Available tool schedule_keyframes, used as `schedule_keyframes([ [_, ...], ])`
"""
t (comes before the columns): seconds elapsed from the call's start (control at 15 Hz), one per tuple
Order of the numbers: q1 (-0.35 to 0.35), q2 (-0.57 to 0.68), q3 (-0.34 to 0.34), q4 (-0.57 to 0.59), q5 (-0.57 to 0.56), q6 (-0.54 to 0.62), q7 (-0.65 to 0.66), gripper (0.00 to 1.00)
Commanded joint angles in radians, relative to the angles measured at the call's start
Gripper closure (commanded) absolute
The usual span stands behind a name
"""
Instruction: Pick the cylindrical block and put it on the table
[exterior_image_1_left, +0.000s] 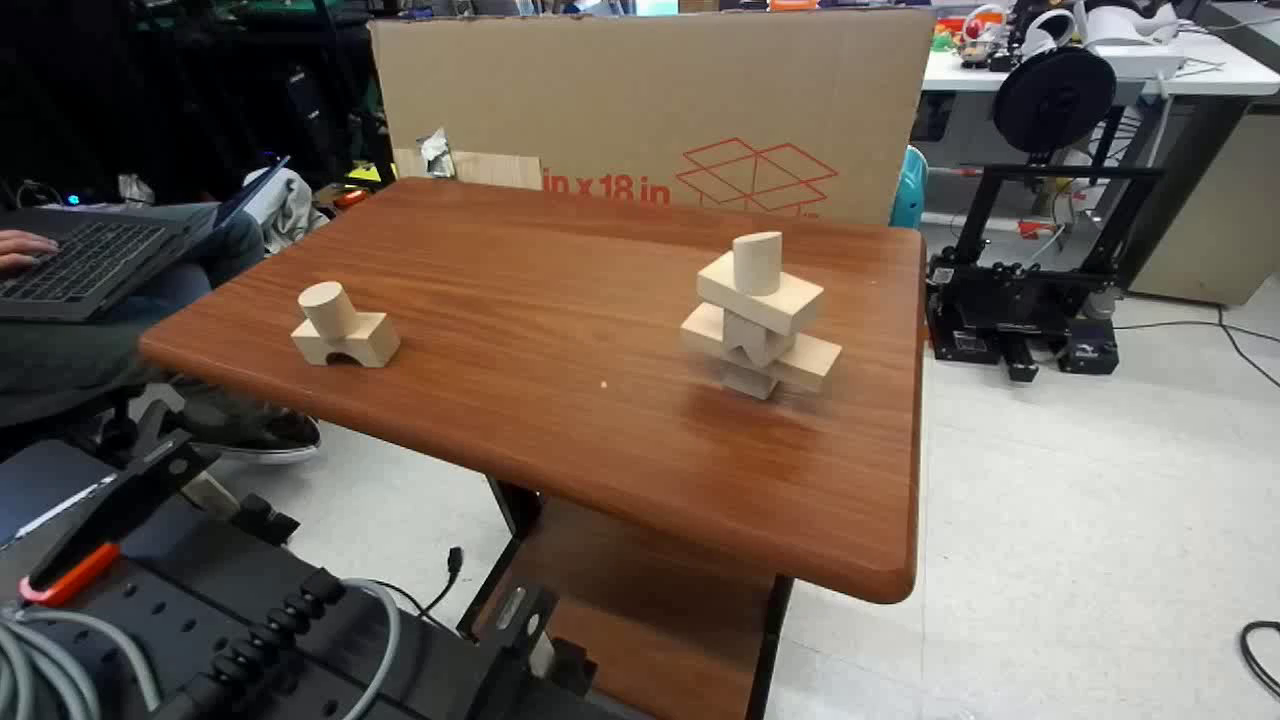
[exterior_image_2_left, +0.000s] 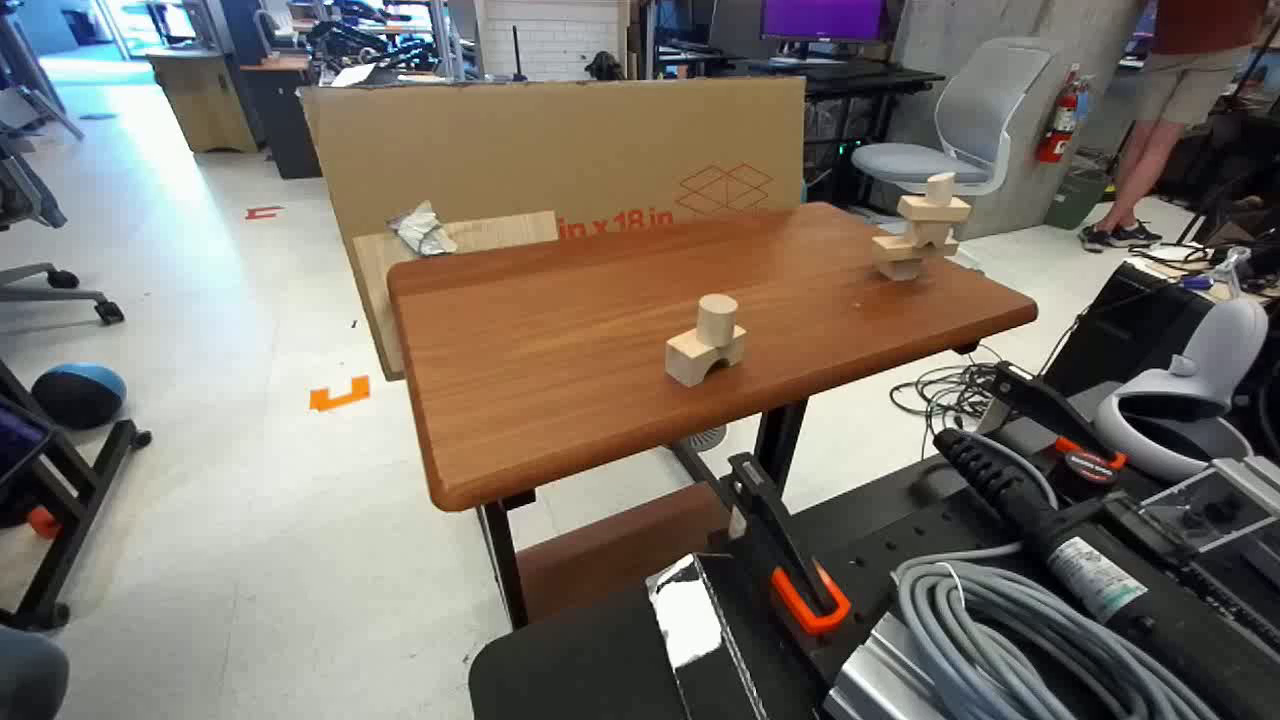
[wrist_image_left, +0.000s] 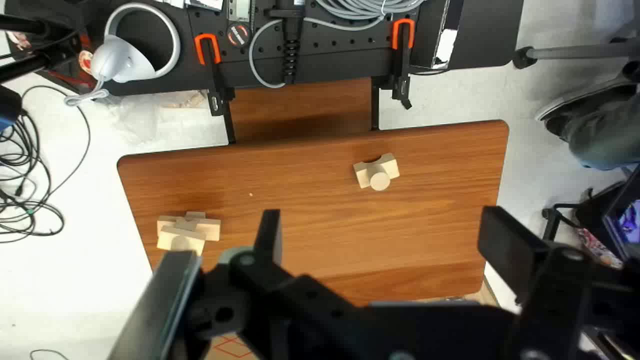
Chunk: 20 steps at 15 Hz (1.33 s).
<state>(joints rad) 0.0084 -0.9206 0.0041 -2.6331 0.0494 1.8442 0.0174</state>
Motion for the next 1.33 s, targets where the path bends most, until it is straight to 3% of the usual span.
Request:
schedule_keyframes([
  [0.0, -0.001, 0.001, 0.001, 0.003, 0.000, -0.003, -0.001, 0.00],
  [0.6, -0.001, 0.001, 0.001, 0.003, 0.000, -0.003, -0.001, 0.00],
  [0.8, 0.009, 0.102, -0.004, 0.056, 0.012, -0.007, -0.010, 0.00],
  [1.27, 0.044, 0.446, 0.012, 0.146, 0.026, 0.167, -0.028, 0.00],
])
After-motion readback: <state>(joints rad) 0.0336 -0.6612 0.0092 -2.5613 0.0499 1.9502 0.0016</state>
